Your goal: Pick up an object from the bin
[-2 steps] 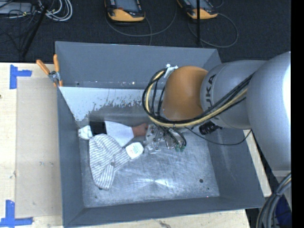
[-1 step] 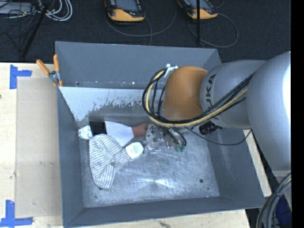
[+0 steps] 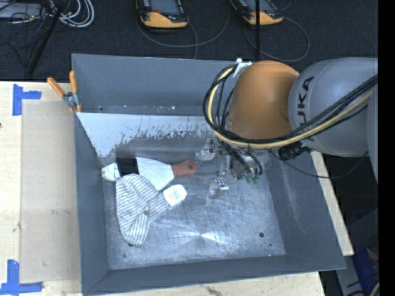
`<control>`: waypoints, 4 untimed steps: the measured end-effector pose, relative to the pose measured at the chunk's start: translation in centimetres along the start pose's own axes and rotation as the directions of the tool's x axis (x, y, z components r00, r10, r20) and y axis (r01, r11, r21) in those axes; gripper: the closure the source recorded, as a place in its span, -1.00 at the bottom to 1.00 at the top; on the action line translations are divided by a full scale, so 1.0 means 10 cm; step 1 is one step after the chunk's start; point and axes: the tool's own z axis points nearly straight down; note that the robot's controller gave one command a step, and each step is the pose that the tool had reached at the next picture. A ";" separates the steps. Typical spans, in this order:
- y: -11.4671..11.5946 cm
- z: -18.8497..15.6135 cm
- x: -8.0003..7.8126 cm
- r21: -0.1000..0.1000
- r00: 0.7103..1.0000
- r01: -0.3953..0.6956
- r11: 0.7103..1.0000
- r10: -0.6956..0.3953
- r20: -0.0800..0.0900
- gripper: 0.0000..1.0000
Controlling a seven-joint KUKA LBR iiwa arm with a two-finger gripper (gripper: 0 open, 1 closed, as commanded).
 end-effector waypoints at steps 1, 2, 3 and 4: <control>-0.06 -0.61 0.04 0.000 1.000 0.000 1.000 0.000 0.001 -1.00; 0.03 -0.51 -0.04 0.001 1.000 0.012 1.000 -0.012 0.020 -1.00; 0.15 -0.07 -0.08 0.001 0.990 0.142 0.990 -0.142 0.004 -1.00; 0.36 0.61 -0.09 0.000 0.978 0.208 0.978 -0.208 0.003 1.00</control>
Offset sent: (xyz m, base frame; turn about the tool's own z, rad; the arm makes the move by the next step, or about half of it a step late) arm 0.0076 0.0302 -0.0709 -0.0386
